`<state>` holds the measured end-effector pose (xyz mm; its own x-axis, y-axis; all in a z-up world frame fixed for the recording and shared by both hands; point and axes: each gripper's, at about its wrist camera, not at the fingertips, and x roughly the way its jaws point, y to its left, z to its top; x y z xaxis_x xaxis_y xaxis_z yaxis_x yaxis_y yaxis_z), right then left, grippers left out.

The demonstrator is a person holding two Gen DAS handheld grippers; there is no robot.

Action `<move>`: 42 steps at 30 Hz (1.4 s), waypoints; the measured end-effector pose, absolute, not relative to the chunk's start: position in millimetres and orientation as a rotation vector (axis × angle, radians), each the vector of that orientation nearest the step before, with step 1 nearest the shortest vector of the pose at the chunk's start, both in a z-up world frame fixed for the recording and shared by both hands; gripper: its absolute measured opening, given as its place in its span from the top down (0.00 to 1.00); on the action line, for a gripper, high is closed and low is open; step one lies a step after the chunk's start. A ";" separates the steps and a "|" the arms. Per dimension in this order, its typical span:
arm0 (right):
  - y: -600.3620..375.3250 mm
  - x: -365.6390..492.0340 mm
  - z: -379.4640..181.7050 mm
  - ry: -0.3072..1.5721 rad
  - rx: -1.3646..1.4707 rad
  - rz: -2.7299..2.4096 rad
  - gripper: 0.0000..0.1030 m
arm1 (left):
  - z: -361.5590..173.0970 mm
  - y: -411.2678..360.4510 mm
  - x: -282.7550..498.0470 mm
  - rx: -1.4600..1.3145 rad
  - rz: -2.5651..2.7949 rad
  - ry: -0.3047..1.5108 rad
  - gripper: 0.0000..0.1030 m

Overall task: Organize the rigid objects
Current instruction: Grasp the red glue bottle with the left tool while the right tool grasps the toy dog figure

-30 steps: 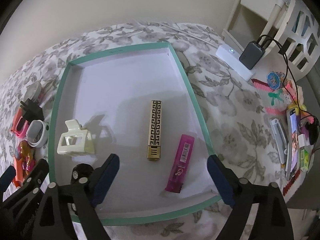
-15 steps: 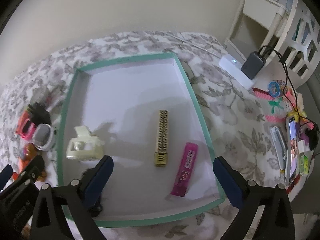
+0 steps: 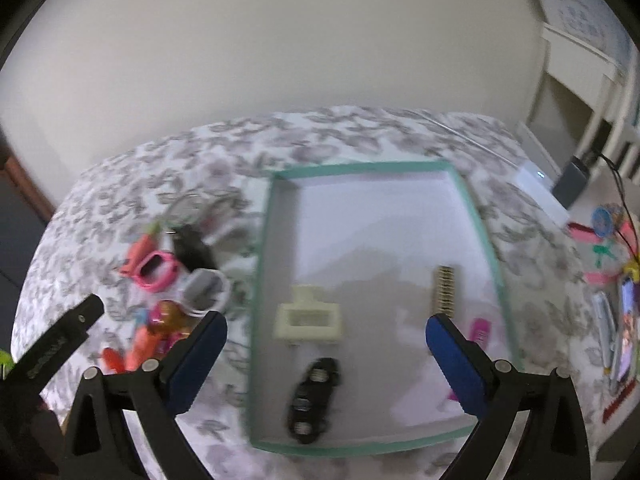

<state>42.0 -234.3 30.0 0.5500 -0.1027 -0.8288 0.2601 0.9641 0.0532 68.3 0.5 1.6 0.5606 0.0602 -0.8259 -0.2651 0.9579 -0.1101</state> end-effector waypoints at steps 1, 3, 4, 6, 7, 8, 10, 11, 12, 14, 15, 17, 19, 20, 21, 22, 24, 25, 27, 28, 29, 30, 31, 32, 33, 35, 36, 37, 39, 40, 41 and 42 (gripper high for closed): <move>-229.8 43.8 30.2 0.964 0.176 -0.201 0.02 | -2.3 10.0 67.9 -0.247 0.210 0.966 0.04; -218.6 48.7 29.0 0.967 0.181 -0.168 0.02 | -12.9 26.7 68.2 -0.282 0.235 0.989 0.04; -212.0 51.8 27.6 0.971 0.179 -0.146 0.04 | -20.5 35.9 68.5 -0.303 0.252 1.011 0.04; -200.0 56.8 24.5 0.981 0.166 -0.110 0.07 | -33.4 47.6 68.9 -0.335 0.267 1.047 0.04; -193.6 59.1 22.3 0.988 0.158 -0.093 0.08 | -38.5 51.5 67.5 -0.346 0.271 1.061 0.04; -186.9 61.7 19.7 0.996 0.153 -0.075 0.09 | -42.6 54.4 67.3 -0.353 0.278 1.072 0.04; -175.4 66.2 13.7 1.015 0.142 -0.044 0.12 | -50.2 59.5 66.8 -0.360 0.295 1.098 0.04; -169.6 68.7 10.5 1.024 0.135 -0.029 0.13 | -53.9 62.0 67.0 -0.368 0.301 1.109 0.04; -163.3 71.3 7.3 1.033 0.124 -0.013 0.14 | -56.3 63.2 66.3 -0.375 0.304 1.117 0.04; -153.2 75.2 1.8 1.047 0.099 0.012 0.16 | -61.3 65.8 66.5 -0.384 0.311 1.132 0.04; -148.7 76.5 -0.8 1.054 0.086 0.017 0.17 | -63.6 66.8 66.3 -0.386 0.318 1.141 0.04; -140.2 80.0 -7.8 1.073 0.053 0.028 0.21 | -67.0 68.9 67.1 -0.397 0.318 1.154 0.04; -134.4 82.0 -14.5 1.094 0.034 0.040 0.23 | -70.9 70.8 67.9 -0.411 0.311 1.162 0.04; -132.1 83.2 -18.3 1.108 0.026 0.043 0.25 | -72.8 70.8 68.1 -0.419 0.302 1.167 0.04; -130.0 84.2 -22.4 1.121 0.017 0.045 0.25 | -74.1 70.3 67.8 -0.425 0.292 1.172 0.04; -127.5 85.7 -27.4 1.137 0.006 0.049 0.27 | -75.9 69.7 68.4 -0.430 0.281 1.176 0.04; -123.7 88.3 -34.5 1.160 -0.008 0.061 0.29 | -77.8 66.3 69.1 -0.433 0.261 1.185 0.06; -122.2 88.6 -37.6 1.170 -0.011 0.068 0.30 | -78.6 64.6 69.7 -0.430 0.252 1.189 0.09; -119.9 89.2 -42.8 1.188 -0.012 0.081 0.34 | -80.0 61.3 71.6 -0.421 0.242 1.196 0.17; -118.8 89.4 -45.3 1.197 -0.013 0.085 0.36 | -80.9 60.2 72.4 -0.409 0.245 1.200 0.17; -116.9 90.1 -48.3 1.205 -0.020 0.089 0.36 | -81.4 59.1 73.5 -0.400 0.246 1.199 0.17; -114.9 91.1 -51.3 1.210 -0.027 0.091 0.36 | -81.9 58.6 74.4 -0.395 0.245 1.199 0.17; -112.0 91.7 -53.5 1.214 -0.036 0.095 0.36 | -81.7 57.7 74.4 -0.388 0.245 1.197 0.18; -109.6 92.1 -54.4 1.214 -0.038 0.103 0.36 | -81.6 57.4 74.2 -0.382 0.245 1.196 0.18; -107.6 93.4 -55.2 1.215 -0.042 0.108 0.36 | -81.0 56.8 73.4 -0.374 0.246 1.196 0.19; -102.7 95.4 -58.1 1.219 -0.058 0.117 0.37 | -80.9 53.8 74.4 -0.345 0.251 1.196 0.24; -99.0 96.5 -61.2 1.225 -0.078 0.119 0.38 | -81.2 51.2 77.5 -0.334 0.251 1.197 0.27; -96.4 97.3 -63.6 1.231 -0.093 0.120 0.38 | -80.9 49.9 79.2 -0.321 0.248 1.198 0.30; -91.0 99.6 -69.8 1.238 -0.116 0.128 0.39 | -81.2 45.3 82.5 -0.298 0.246 1.199 0.33; -89.1 101.0 -72.0 1.240 -0.120 0.132 0.39 | -81.2 43.4 83.1 -0.290 0.243 1.199 0.34; -88.4 102.2 -73.1 1.243 -0.122 0.132 0.39 | -80.9 41.4 83.5 -0.280 0.240 1.199 0.35; -87.3 103.3 -74.4 1.244 -0.125 0.131 0.39 | -81.7 40.1 85.6 -0.273 0.237 1.199 0.36</move>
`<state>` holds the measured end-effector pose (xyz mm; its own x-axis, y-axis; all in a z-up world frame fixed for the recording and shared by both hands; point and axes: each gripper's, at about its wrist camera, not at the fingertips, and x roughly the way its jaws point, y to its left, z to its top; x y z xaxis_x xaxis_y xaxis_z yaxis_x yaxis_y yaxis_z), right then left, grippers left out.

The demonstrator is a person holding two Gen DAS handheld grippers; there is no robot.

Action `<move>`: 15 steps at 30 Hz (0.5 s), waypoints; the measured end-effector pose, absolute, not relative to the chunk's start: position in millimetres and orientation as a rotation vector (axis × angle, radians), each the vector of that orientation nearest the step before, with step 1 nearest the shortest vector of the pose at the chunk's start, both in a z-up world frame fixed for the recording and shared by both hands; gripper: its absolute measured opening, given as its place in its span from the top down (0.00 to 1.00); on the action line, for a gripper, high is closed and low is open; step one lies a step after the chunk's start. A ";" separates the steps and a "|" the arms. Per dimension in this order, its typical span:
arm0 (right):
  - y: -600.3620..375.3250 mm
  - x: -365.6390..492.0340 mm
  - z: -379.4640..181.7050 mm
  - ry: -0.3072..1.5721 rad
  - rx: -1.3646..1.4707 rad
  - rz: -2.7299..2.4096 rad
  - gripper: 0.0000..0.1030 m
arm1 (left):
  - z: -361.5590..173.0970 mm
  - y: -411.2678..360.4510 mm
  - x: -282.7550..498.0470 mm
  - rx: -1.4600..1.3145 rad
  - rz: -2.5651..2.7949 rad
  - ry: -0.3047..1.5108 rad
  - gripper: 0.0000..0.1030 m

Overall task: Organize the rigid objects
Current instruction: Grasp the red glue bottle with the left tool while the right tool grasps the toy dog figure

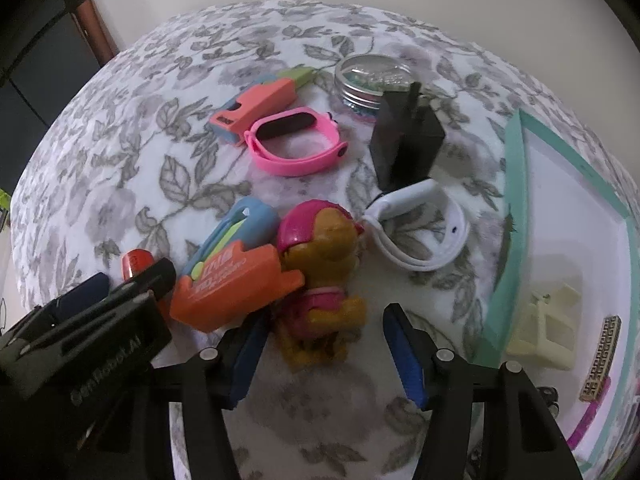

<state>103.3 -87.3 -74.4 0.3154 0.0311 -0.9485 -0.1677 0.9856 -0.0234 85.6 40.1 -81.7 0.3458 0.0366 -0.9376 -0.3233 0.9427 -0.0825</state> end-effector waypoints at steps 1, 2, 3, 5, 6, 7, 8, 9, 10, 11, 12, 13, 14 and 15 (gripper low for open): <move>-86.0 104.5 -76.1 1.244 -0.131 0.131 0.39 | -81.7 38.1 86.9 -0.267 0.235 1.199 0.37; -84.1 105.1 -77.5 1.241 -0.140 0.131 0.39 | -81.7 36.6 87.7 -0.263 0.233 1.198 0.38; -82.4 105.9 -77.9 1.236 -0.151 0.132 0.39 | -81.8 36.0 87.9 -0.263 0.233 1.197 0.38; -80.9 106.4 -78.3 1.228 -0.159 0.136 0.39 | -81.4 33.7 88.1 -0.263 0.234 1.196 0.38; -80.7 106.6 -78.4 1.226 -0.158 0.137 0.39 | -81.3 33.2 87.8 -0.262 0.233 1.196 0.40; -80.9 106.6 -78.5 1.225 -0.156 0.137 0.39 | -80.8 32.6 87.8 -0.264 0.229 1.194 0.42; -81.0 107.0 -78.9 1.224 -0.152 0.136 0.43 | -80.0 32.3 86.7 -0.269 0.225 1.192 0.44; -79.3 106.0 -79.1 1.222 -0.149 0.135 0.46 | -81.2 38.0 84.6 -0.275 0.221 1.190 0.47; -79.9 105.2 -78.0 1.217 -0.147 0.135 0.56 | -80.2 39.3 83.4 -0.282 0.216 1.188 0.52; -80.6 104.3 -76.0 1.213 -0.145 0.136 0.59 | -79.6 39.5 82.8 -0.290 0.208 1.185 0.54; -80.5 103.9 -75.0 1.213 -0.142 0.134 0.59 | -79.2 39.6 82.0 -0.293 0.201 1.184 0.58; -81.6 103.3 -75.4 1.218 -0.131 0.135 0.59 | -79.0 39.0 81.6 -0.294 0.193 1.183 0.61; -83.0 102.2 -73.6 1.219 -0.123 0.138 0.59 | -78.7 38.2 81.3 -0.295 0.184 1.182 0.63; -84.6 101.8 -73.1 1.221 -0.116 0.140 0.59 | -78.5 37.5 80.4 -0.297 0.178 1.182 0.66</move>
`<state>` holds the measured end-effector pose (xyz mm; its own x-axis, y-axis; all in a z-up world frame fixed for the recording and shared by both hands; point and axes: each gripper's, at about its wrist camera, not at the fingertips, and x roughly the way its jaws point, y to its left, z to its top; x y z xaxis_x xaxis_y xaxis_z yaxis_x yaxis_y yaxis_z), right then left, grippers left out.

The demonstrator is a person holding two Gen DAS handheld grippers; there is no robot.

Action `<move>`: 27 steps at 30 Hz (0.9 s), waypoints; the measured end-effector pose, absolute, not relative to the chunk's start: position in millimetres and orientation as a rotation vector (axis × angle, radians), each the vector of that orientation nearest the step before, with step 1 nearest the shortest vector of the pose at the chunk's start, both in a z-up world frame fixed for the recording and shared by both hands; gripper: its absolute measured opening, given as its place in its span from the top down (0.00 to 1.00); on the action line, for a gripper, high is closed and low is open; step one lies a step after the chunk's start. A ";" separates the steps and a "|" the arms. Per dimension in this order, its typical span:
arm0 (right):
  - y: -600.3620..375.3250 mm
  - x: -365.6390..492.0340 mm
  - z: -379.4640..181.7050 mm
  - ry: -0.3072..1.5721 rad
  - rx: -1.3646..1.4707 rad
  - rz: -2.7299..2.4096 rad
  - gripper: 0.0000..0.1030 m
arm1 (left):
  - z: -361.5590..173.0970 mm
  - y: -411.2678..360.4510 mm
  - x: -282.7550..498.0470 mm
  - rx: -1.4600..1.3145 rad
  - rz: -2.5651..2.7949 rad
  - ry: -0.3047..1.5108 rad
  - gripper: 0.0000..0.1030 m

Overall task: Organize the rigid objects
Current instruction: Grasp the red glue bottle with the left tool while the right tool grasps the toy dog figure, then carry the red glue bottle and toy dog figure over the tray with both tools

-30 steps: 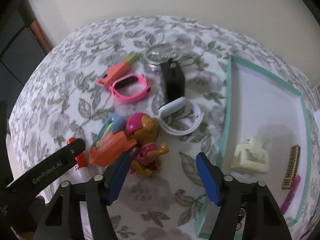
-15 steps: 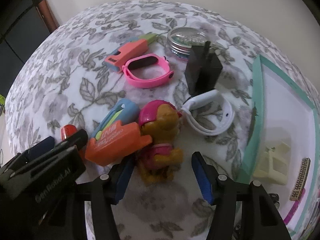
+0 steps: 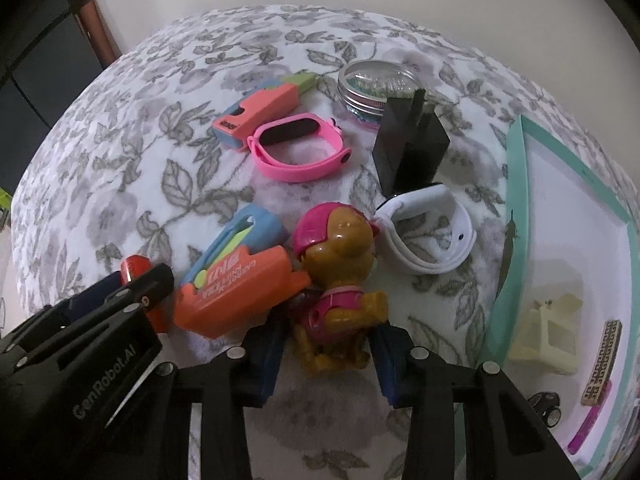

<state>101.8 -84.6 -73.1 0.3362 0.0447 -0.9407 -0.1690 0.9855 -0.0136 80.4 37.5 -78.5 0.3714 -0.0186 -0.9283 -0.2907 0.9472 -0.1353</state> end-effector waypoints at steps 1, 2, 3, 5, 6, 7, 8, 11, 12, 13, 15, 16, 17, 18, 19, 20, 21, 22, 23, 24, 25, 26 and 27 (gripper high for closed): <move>-86.2 101.7 -72.4 1.222 -0.111 0.141 0.59 | -78.2 37.2 79.3 -0.299 0.172 1.182 0.68; -87.8 101.1 -72.0 1.221 -0.106 0.149 0.59 | -78.0 36.9 78.7 -0.301 0.167 1.181 0.68; -90.1 100.2 -71.3 1.221 -0.096 0.151 0.59 | -77.9 36.8 78.3 -0.302 0.165 1.180 0.68; -95.3 98.5 -70.7 1.224 -0.067 0.155 0.59 | -77.9 37.1 77.5 -0.310 0.158 1.179 0.68; -98.2 98.3 -69.9 1.224 -0.047 0.155 0.59 | -77.7 37.2 77.6 -0.315 0.155 1.178 0.68; -102.3 98.3 -68.1 1.223 -0.022 0.153 0.59 | -77.9 37.8 77.3 -0.330 0.147 1.175 0.68; -106.0 97.2 -66.1 1.220 -0.008 0.151 0.59 | -77.7 38.1 77.0 -0.341 0.141 1.173 0.69; -112.4 94.8 -60.5 1.208 0.018 0.152 0.59 | -76.8 39.1 75.3 -0.363 0.121 1.168 0.69; -114.8 93.5 -58.6 1.205 0.028 0.152 0.59 | -76.6 39.6 74.8 -0.368 0.117 1.167 0.69; -117.4 92.5 -56.7 1.201 0.041 0.152 0.59 | -75.9 40.0 73.9 -0.372 0.114 1.166 0.69; -121.4 90.7 -52.7 1.196 0.069 0.151 0.59 | -74.7 41.7 72.9 -0.387 0.111 1.161 0.69; -124.1 89.8 -50.7 1.192 0.081 0.149 0.59 | -73.8 43.0 72.6 -0.395 0.111 1.158 0.69; -125.9 87.4 -47.3 1.187 0.089 0.147 0.59 | -72.2 43.7 71.7 -0.398 0.113 1.153 0.69; -125.7 88.0 -45.8 1.182 0.096 0.145 0.59 | -70.3 44.0 71.2 -0.398 0.114 1.148 0.69; -128.5 87.2 -42.2 1.172 0.108 0.142 0.59 | -67.7 44.0 70.7 -0.398 0.115 1.141 0.70; -130.1 88.1 -39.4 1.163 0.119 0.140 0.59 | -64.1 43.7 70.6 -0.398 0.113 1.132 0.70; -132.8 87.6 -35.7 1.153 0.132 0.138 0.59 | -60.9 43.1 71.1 -0.399 0.108 1.123 0.70; -136.7 87.0 -31.2 1.143 0.152 0.137 0.59 | -57.1 42.9 71.5 -0.404 0.098 1.115 0.70; -140.1 86.2 -27.9 1.137 0.170 0.138 0.59 | -51.9 43.2 71.4 -0.418 0.088 1.102 0.70; -144.6 85.5 -23.7 1.125 0.197 0.134 0.59 | -47.4 42.8 72.3 -0.425 0.082 1.093 0.71; -149.7 84.2 -17.1 1.107 0.213 0.121 0.59 | -42.2 41.4 73.5 -0.428 0.074 1.082 0.72; -150.3 84.9 -13.2 1.091 0.212 0.108 0.59 | -35.4 39.7 74.0 -0.425 0.068 1.069 0.72; -153.3 83.6 -7.4 1.073 0.208 0.095 0.59 | -29.8 37.1 74.6 -0.422 0.062 1.059 0.73</move>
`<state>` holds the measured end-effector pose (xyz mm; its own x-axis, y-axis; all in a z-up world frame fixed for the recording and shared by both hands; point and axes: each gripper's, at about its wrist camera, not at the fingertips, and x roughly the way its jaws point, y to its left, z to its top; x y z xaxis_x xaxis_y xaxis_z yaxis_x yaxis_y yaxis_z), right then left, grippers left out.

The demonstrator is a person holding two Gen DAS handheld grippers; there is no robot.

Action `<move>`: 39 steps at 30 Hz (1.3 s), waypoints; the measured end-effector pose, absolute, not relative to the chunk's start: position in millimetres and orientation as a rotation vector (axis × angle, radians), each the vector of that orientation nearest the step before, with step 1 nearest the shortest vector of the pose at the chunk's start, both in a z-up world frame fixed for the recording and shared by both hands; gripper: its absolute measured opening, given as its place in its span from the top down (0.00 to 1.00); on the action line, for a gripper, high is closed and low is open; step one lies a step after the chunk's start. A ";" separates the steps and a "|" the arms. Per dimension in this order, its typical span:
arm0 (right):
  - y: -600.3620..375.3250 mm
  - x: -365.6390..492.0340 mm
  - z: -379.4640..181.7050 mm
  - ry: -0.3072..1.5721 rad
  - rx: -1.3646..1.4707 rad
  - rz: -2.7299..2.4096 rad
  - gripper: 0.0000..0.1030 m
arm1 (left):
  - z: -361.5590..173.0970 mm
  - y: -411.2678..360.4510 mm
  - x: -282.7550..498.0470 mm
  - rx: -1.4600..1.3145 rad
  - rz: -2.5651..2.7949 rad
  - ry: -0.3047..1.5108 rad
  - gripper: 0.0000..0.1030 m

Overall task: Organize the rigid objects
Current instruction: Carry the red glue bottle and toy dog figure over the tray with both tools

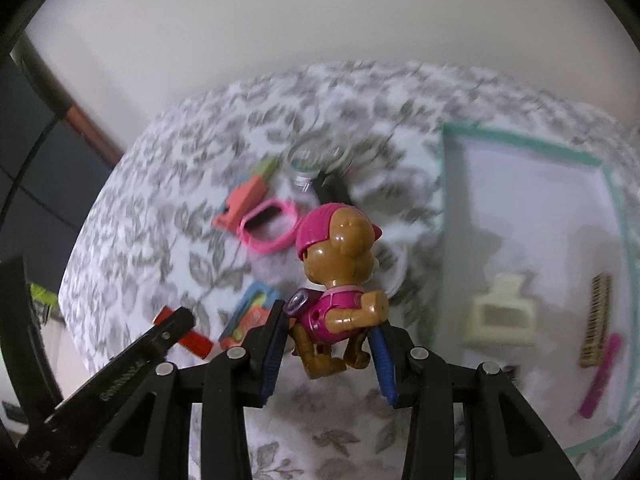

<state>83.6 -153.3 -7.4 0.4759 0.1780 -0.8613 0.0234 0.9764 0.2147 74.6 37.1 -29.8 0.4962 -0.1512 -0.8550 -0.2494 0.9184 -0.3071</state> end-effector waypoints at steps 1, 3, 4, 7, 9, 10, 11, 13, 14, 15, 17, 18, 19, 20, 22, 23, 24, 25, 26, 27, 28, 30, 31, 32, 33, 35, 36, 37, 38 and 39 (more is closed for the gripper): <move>-155.1 83.2 -2.4 1.057 0.206 0.086 0.59 | -22.3 33.5 76.0 -0.426 0.043 1.048 0.73; -161.8 82.3 7.4 1.028 0.214 0.065 0.59 | -13.3 27.6 77.2 -0.439 0.008 1.034 0.73; -166.6 81.0 11.8 1.015 0.224 0.056 0.59 | -8.5 22.7 79.5 -0.434 -0.003 1.028 0.73; -179.0 80.2 19.3 0.995 0.257 0.035 0.59 | 4.9 8.9 84.1 -0.421 -0.042 1.010 0.73; -189.9 78.0 24.2 0.983 0.276 0.007 0.59 | 13.3 1.3 86.0 -0.420 -0.065 1.001 0.73; -194.2 77.3 25.6 0.979 0.281 -0.007 0.59 | 17.3 -2.3 87.4 -0.416 -0.073 0.997 0.73; -201.2 76.6 27.4 0.974 0.291 -0.024 0.59 | 21.9 -6.6 88.3 -0.409 -0.080 0.991 0.73; -212.7 74.5 30.1 0.964 0.316 -0.048 0.59 | 30.6 -17.2 90.9 -0.396 -0.091 0.982 0.73; -219.0 72.9 31.5 0.961 0.325 -0.060 0.59 | 36.1 -26.2 93.3 -0.385 -0.104 0.978 0.73; -223.5 72.2 32.2 0.958 0.329 -0.072 0.59 | 39.4 -31.4 94.0 -0.379 -0.111 0.975 0.73; -234.7 71.4 33.0 0.950 0.328 -0.105 0.59 | 48.0 -51.5 98.2 -0.359 -0.143 0.969 0.73; -239.3 71.4 32.5 0.948 0.325 -0.120 0.59 | 50.0 -58.4 99.7 -0.351 -0.153 0.967 0.73; -244.6 71.4 31.7 0.946 0.325 -0.137 0.59 | 53.3 -70.9 102.2 -0.337 -0.170 0.965 0.73; -253.2 70.8 29.8 0.946 0.332 -0.159 0.59 | 54.8 -79.5 104.0 -0.327 -0.181 0.966 0.73; -268.5 70.1 25.5 0.948 0.347 -0.202 0.59 | 57.0 -100.6 109.0 -0.306 -0.211 0.976 0.73; -276.2 68.9 23.5 0.948 0.354 -0.223 0.59 | 57.0 -112.7 112.1 -0.298 -0.228 0.988 0.73; -282.6 67.9 22.0 0.945 0.358 -0.242 0.59 | 56.6 -122.0 114.3 -0.301 -0.245 0.998 0.73; -290.4 66.9 20.4 0.943 0.357 -0.267 0.59 | 56.2 -131.2 116.4 -0.307 -0.260 1.006 0.73; -296.1 66.1 20.0 0.940 0.355 -0.286 0.59 | 55.4 -141.5 118.7 -0.306 -0.273 1.012 0.73; -301.7 65.5 19.3 0.936 0.351 -0.306 0.59 | 54.6 -149.8 120.7 -0.302 -0.281 1.016 0.73; -305.5 65.3 18.4 0.934 0.349 -0.318 0.59 | 53.8 -158.7 122.2 -0.302 -0.294 1.021 0.73; -313.7 65.1 15.1 0.928 0.350 -0.339 0.59 | 48.3 -173.9 125.8 -0.307 -0.313 1.039 0.73; -317.2 66.2 13.0 0.926 0.352 -0.343 0.59 | 45.0 -179.8 127.8 -0.308 -0.318 1.049 0.73; -320.9 67.6 10.3 0.925 0.352 -0.347 0.59 | 38.8 -184.4 129.4 -0.314 -0.327 1.060 0.73; -323.4 68.6 7.9 0.926 0.351 -0.349 0.59 | 34.9 -187.0 129.3 -0.314 -0.329 1.064 0.73; -328.3 70.8 0.7 0.937 0.352 -0.356 0.59 | 23.5 -190.5 132.8 -0.309 -0.328 1.080 0.73; -330.1 72.0 -2.5 0.943 0.354 -0.355 0.59 | 16.7 -190.8 135.3 -0.308 -0.325 1.091 0.73; -331.6 73.0 -5.9 0.950 0.357 -0.353 0.59 | 11.4 -190.1 136.9 -0.309 -0.321 1.100 0.73; -332.8 74.1 -10.2 0.960 0.361 -0.351 0.59 | 4.9 -188.1 139.2 -0.316 -0.317 1.113 0.73; -333.5 75.3 -14.7 0.971 0.363 -0.350 0.59 | -1.6 -186.7 141.9 -0.323 -0.314 1.126 0.73</move>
